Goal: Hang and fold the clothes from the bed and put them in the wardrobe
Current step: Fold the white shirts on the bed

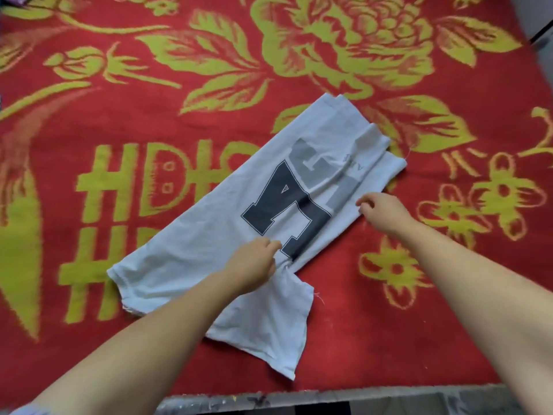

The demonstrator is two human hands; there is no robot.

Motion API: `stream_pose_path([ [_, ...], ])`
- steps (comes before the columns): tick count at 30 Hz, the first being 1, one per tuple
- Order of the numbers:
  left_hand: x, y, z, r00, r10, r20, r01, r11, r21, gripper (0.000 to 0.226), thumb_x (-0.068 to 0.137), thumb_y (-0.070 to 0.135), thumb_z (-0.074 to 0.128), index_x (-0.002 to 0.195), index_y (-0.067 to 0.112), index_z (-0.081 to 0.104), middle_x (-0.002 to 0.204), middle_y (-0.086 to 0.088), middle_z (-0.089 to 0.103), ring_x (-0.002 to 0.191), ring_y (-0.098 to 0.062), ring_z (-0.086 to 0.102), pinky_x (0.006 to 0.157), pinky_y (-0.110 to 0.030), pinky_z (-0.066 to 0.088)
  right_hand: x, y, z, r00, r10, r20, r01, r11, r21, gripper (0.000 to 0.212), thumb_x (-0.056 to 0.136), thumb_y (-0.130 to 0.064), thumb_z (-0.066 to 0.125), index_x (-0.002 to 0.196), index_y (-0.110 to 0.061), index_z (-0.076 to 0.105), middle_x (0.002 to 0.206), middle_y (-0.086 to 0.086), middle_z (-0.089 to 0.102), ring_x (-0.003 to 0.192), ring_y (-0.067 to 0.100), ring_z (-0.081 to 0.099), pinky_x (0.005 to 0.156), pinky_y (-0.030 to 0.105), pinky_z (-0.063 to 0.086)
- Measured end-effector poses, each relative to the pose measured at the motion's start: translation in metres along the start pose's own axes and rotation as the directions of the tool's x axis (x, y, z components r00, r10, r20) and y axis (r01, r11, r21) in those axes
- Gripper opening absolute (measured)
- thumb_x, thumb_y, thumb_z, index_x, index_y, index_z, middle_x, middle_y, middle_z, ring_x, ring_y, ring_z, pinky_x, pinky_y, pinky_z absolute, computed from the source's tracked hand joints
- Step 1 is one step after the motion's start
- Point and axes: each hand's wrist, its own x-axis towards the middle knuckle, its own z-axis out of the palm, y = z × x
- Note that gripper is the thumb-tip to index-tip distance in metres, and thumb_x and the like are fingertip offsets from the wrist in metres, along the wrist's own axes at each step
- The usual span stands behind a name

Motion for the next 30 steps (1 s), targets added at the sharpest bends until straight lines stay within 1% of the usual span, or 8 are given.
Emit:
stream_pose_path([
  [4,0.047,0.07,0.021,0.975,-0.153,-0.159,0.146,0.988,-0.054,0.034,0.094,0.019,0.041,0.127,0.015,0.045,0.12,-0.006,0.048,0.109,-0.028,0.046,0.083,-0.039,0.04,0.088,0.02,-0.049,0.992,0.115,-0.055,-0.094,0.949,0.302,0.044,0.094,0.0,0.034,0.134,-0.008,0.049,0.132,0.014,0.054,0.087,0.03,0.065,0.055,0.029,0.055],
  [8,0.061,0.076,0.043,0.916,-0.308,-0.256,0.296,0.951,-0.083,0.03,0.088,0.014,0.045,0.117,0.012,0.052,0.114,-0.007,0.051,0.105,-0.029,0.049,0.081,-0.037,0.037,0.148,0.031,-0.065,0.983,0.095,-0.157,-0.073,0.988,0.137,0.05,0.092,-0.007,0.038,0.142,-0.012,0.038,0.137,0.016,0.045,0.106,0.037,0.059,0.081,0.05,0.055],
  [11,0.061,0.067,0.049,0.898,-0.306,-0.315,0.232,0.94,-0.25,0.02,0.083,0.009,0.056,0.103,0.005,0.057,0.101,-0.011,0.055,0.096,-0.032,0.051,0.081,-0.041,0.039,0.177,0.038,-0.064,0.98,0.079,-0.181,-0.075,0.997,0.029,0.038,0.094,-0.018,0.046,0.13,-0.007,0.051,0.131,0.02,0.052,0.113,0.037,0.056,0.09,0.041,0.047],
  [14,0.06,0.063,0.048,0.87,-0.318,-0.377,0.149,0.898,-0.414,0.009,0.078,-0.003,0.062,0.087,-0.001,0.058,0.085,-0.015,0.057,0.082,-0.035,0.053,0.074,-0.045,0.042,0.188,0.038,-0.06,0.972,0.056,-0.227,-0.05,0.998,0.032,0.022,0.093,-0.022,0.049,0.101,-0.007,0.062,0.118,0.021,0.06,0.106,0.036,0.056,0.077,0.033,0.038],
  [17,0.052,0.06,0.051,0.842,-0.344,-0.416,0.108,0.862,-0.495,0.003,0.083,-0.003,0.059,0.085,-0.002,0.058,0.082,-0.015,0.057,0.078,-0.034,0.052,0.074,-0.038,0.04,0.183,0.039,-0.067,0.964,0.016,-0.265,0.022,0.99,0.141,0.024,0.096,-0.02,0.045,0.108,-0.003,0.057,0.112,0.018,0.061,0.102,0.034,0.057,0.076,0.029,0.038],
  [20,0.041,0.062,0.054,0.816,-0.363,-0.451,0.079,0.841,-0.535,0.006,0.088,0.003,0.055,0.086,0.0,0.06,0.082,-0.012,0.057,0.08,-0.024,0.051,0.075,-0.026,0.037,0.173,0.043,-0.086,0.964,-0.071,-0.257,0.12,0.976,0.181,0.022,0.098,-0.018,0.041,0.11,-0.003,0.052,0.097,0.013,0.059,0.076,0.026,0.057,0.061,0.026,0.041],
  [24,0.035,0.07,0.046,0.759,-0.42,-0.497,0.094,0.826,-0.555,0.018,0.092,0.012,0.049,0.084,0.002,0.062,0.079,-0.009,0.057,0.077,-0.013,0.044,0.073,-0.022,0.036,0.163,0.053,-0.111,0.935,-0.196,-0.296,0.216,0.976,0.036,0.024,0.099,-0.02,0.042,0.108,-0.002,0.055,0.098,0.017,0.06,0.088,0.028,0.052,0.07,0.03,0.032],
  [30,0.026,0.073,0.049,0.895,-0.127,-0.428,0.006,0.962,-0.272,0.028,0.09,0.021,0.044,0.085,0.004,0.066,0.076,-0.009,0.058,0.07,-0.025,0.054,0.064,-0.035,0.042,0.157,0.074,-0.1,0.973,-0.076,-0.217,0.06,0.995,-0.078,0.036,0.095,-0.037,0.054,0.097,-0.001,0.06,0.101,0.02,0.063,0.093,0.033,0.054,0.072,0.035,0.032],
])
